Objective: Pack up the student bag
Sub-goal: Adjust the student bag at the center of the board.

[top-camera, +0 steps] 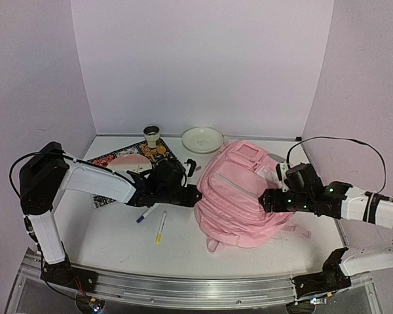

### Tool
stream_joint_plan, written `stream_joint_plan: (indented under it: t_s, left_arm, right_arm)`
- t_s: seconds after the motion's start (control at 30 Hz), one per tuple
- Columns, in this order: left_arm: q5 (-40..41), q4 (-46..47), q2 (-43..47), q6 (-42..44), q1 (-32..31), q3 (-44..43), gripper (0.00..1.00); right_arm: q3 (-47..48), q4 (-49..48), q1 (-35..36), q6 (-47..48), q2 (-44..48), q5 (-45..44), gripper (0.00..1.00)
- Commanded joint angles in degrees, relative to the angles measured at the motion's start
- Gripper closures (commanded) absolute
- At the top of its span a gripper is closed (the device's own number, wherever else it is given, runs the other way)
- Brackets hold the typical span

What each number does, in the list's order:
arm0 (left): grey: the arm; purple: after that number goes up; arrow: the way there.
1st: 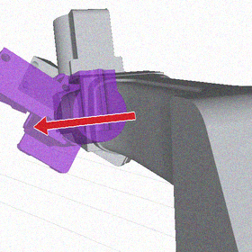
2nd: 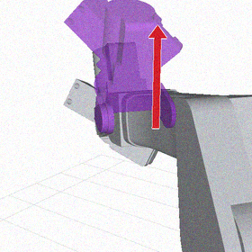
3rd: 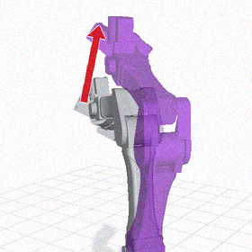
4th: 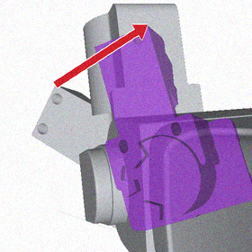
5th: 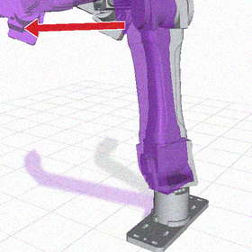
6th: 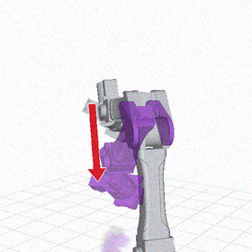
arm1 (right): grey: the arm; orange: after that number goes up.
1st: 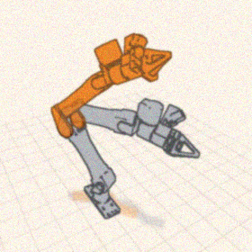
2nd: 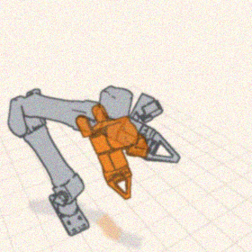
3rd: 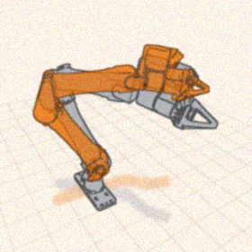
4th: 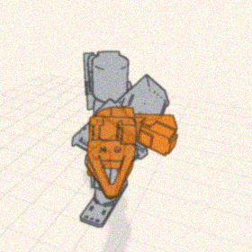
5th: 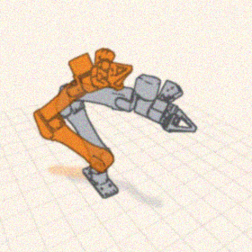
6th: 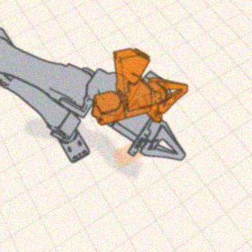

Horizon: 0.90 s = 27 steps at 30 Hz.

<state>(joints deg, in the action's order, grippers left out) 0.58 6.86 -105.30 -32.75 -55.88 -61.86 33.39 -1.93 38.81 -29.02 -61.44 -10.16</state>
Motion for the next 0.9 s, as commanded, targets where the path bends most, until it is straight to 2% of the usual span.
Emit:
stream_joint_plan:
  t_s: [0.0, 0.23, 0.47, 0.57, 0.67, 0.87]
  left_arm:
    - [3.57, -0.77, 0.14, 6.91, 1.75, -4.35, 0.84]
    - [5.77, -1.44, -4.73, 12.13, 3.32, -10.27, 0.8]
    - [8.89, -1.49, -8.77, 16.69, 4.19, -14.02, 0.67]
    - [10.59, -1.49, -7.4, 17.31, 4.2, -13.33, 0.6]
    - [11.31, -1.14, -3.88, 16.76, 4.11, -11.37, 0.49]
    - [13.42, -0.1, 3.16, 17.33, 1.92, -6.59, 0.38]
  right_arm:
    - [2.11, 0.7, -0.05, -0.33, 1.7, 2.63, 0.2]
    - [1.68, 0.81, -0.04, -0.61, 1.68, 3.22, 0.24]
    - [1.15, -0.17, -0.05, -1.99, 1.03, 1.84, 0.25]
    - [1.11, -0.85, -0.05, -4.07, 1.17, -0.78, 0.24]
    - [1.18, -1.78, -0.26, -5.83, 1.26, -4.03, 0.24]
    - [3.38, -4.08, -2.29, -8.82, -3.09, -4.62, 0.25]
